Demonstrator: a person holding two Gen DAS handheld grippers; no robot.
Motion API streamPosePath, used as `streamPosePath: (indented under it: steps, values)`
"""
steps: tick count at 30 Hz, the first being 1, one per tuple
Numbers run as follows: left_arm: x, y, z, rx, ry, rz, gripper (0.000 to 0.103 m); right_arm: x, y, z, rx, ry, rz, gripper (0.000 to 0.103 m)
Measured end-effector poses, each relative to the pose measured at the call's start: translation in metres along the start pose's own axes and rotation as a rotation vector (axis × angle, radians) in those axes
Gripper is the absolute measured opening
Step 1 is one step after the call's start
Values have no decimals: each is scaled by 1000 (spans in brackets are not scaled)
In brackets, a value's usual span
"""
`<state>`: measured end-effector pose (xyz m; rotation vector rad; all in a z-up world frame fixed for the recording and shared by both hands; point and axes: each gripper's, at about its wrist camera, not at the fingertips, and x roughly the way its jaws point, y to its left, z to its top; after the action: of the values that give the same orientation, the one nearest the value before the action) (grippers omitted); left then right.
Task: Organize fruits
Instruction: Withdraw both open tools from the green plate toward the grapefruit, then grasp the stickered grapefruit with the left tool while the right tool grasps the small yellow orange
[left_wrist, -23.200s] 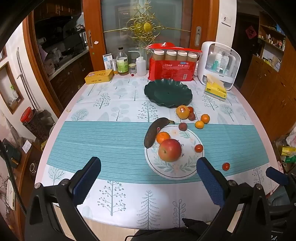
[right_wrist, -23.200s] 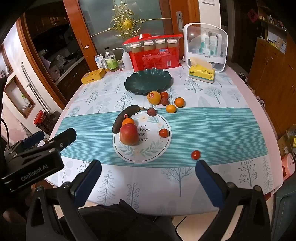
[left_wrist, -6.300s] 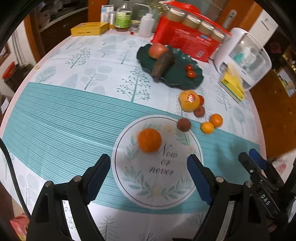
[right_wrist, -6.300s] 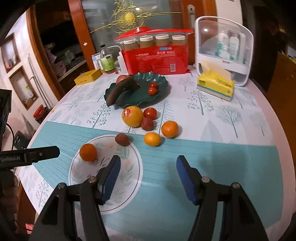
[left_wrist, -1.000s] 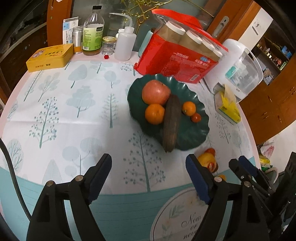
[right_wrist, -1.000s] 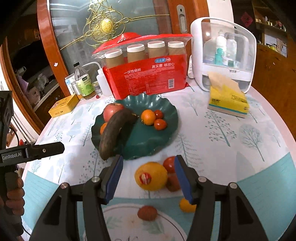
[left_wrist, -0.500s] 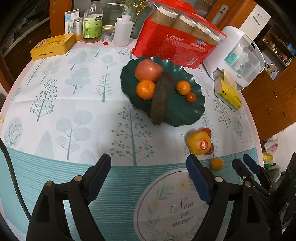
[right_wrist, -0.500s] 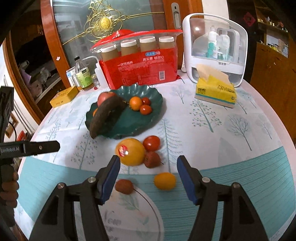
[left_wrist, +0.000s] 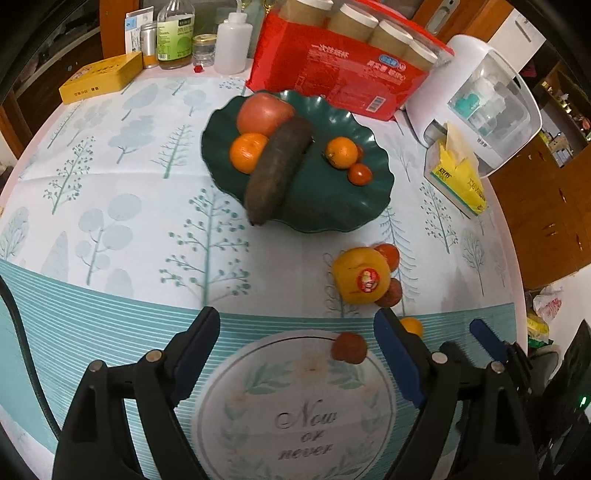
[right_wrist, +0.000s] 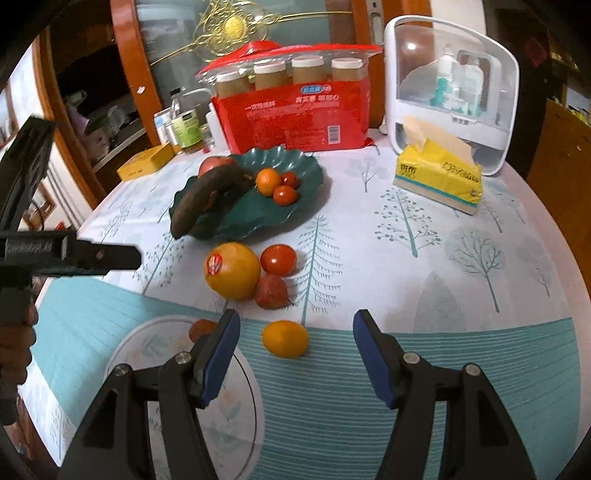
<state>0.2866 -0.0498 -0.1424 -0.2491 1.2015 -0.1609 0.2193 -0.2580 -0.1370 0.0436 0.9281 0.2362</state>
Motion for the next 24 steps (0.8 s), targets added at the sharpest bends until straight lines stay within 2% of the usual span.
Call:
streamPosePath:
  steps: [12, 24]
  values:
    - [43, -39, 8, -23, 51, 22, 85, 22, -4, -17, -78, 45, 91, 64]
    - [81, -50, 14, -38, 66, 30, 85, 38, 2, -25, -196, 17, 123, 63]
